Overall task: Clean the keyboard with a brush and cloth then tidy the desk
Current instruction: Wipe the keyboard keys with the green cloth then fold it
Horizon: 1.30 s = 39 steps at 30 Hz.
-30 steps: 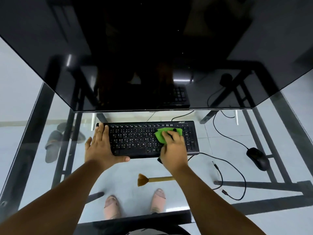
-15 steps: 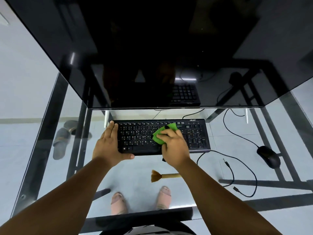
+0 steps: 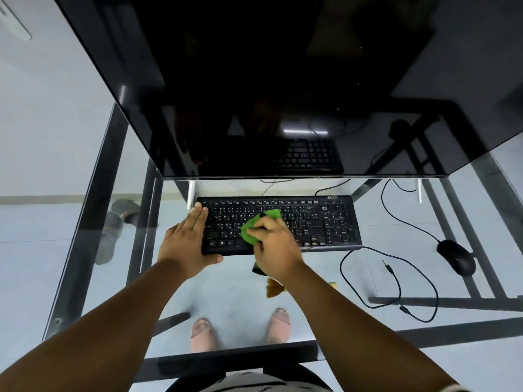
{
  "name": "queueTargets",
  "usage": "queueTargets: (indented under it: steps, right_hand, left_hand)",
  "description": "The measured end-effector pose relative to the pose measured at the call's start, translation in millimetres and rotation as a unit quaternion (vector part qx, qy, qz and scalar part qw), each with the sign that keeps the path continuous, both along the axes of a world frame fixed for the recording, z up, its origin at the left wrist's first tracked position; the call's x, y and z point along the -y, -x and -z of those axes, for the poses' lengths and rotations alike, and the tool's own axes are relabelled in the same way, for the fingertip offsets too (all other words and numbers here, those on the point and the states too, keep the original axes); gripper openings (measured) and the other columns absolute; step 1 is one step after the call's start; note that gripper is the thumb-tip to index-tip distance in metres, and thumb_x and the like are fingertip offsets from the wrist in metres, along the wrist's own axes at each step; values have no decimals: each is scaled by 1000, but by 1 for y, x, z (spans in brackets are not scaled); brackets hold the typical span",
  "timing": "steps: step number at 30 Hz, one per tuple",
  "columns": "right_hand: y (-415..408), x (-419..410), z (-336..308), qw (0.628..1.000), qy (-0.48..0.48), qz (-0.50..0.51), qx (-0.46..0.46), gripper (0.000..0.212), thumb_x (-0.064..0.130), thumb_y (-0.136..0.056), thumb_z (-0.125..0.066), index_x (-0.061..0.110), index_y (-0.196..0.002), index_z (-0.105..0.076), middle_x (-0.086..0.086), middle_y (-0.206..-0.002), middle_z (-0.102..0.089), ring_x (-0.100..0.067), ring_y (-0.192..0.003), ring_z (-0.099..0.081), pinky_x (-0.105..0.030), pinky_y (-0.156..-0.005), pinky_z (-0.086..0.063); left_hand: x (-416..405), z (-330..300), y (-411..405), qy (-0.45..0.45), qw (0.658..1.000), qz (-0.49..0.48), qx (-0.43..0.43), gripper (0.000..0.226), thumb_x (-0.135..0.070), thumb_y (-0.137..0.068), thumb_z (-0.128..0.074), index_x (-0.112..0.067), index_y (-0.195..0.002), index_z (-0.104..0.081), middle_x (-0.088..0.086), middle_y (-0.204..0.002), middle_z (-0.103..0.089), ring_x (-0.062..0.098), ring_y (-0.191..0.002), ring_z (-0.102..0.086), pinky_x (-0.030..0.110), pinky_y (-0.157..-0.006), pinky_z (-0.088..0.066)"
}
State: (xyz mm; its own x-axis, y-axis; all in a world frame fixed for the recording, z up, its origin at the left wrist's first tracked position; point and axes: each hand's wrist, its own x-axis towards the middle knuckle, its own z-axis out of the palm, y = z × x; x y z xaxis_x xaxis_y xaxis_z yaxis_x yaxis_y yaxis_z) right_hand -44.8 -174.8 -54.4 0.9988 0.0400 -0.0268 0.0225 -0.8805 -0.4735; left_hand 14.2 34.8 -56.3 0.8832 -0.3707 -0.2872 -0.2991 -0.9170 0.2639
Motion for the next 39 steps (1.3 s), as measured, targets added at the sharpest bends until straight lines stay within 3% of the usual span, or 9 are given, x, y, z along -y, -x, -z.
queueTargets:
  steps: [2,5,9,17,23,27,32,37,39]
  right_hand:
    - [-1,-5,-1,1000,7,-22,-22,38,13,-86,-56,21,-121,-68,7,-120,-56,-20,-114,-46,-35,-89,-53]
    - [8,12,3,999,15,48,-1,36,12,-83,-57,27,-112,-73,11,-111,-59,-18,-106,-48,-34,-77,-56]
    - [12,14,7,993,-6,113,18,35,8,-79,-58,19,-106,-77,3,-105,-62,-22,-100,-52,-37,-76,-57]
    - [-9,-48,1,1000,-16,-6,-5,39,6,-84,-55,14,-120,-67,0,-119,-56,-25,-115,-45,-40,-88,-55]
    - [7,-26,5,997,15,68,16,39,8,-80,-57,25,-112,-71,6,-115,-57,-25,-102,-46,-39,-74,-55]
    - [13,-31,7,995,23,99,-2,42,18,-81,-64,26,-122,-61,3,-125,-51,-26,-106,-44,-41,-85,-49]
    - [7,-27,5,978,-97,178,58,39,3,-81,-60,15,-117,-61,-3,-120,-56,-25,-104,-53,-40,-92,-50]
    - [9,-41,3,999,-7,36,33,42,10,-84,-61,23,-124,-65,4,-126,-60,-25,-109,-49,-36,-85,-54]
    - [13,-40,5,998,28,43,21,43,9,-85,-59,24,-125,-64,6,-128,-58,-26,-109,-47,-37,-80,-56]
  left_hand:
    - [-4,1,-1,1,1000,5,0,113,-61,-74,-68,-21,-155,2,-5,-163,7,16,-149,-12,37,-118,-14]
    - [-9,2,-2,1,1000,12,4,110,-60,-76,-66,-23,-155,1,-7,-163,5,13,-149,-10,36,-119,-13]
    - [-15,6,3,7,1000,-8,12,104,-60,-80,-62,-22,-155,-1,-6,-163,1,14,-150,-6,36,-119,-13]
    - [-37,21,12,4,1000,-4,-15,89,-59,-93,-41,-20,-151,15,-7,-161,11,12,-150,1,36,-117,-18]
    - [-39,18,8,-16,999,16,-32,88,-57,-95,-39,-21,-150,19,-7,-161,13,11,-149,4,36,-115,-22]
    - [-40,16,5,-24,998,29,-41,87,-55,-96,-39,-22,-151,20,-7,-161,14,11,-149,5,36,-114,-24]
    - [-43,13,2,-41,997,43,-53,85,-53,-97,-37,-23,-150,21,-7,-161,16,10,-149,7,36,-113,-27]
    - [-41,12,4,-39,997,37,-49,85,-52,-97,-38,-23,-151,20,-6,-161,15,10,-149,5,35,-113,-27]
    - [-41,12,4,-43,997,38,-49,84,-52,-97,-38,-23,-151,21,-6,-161,15,10,-149,6,35,-113,-27]
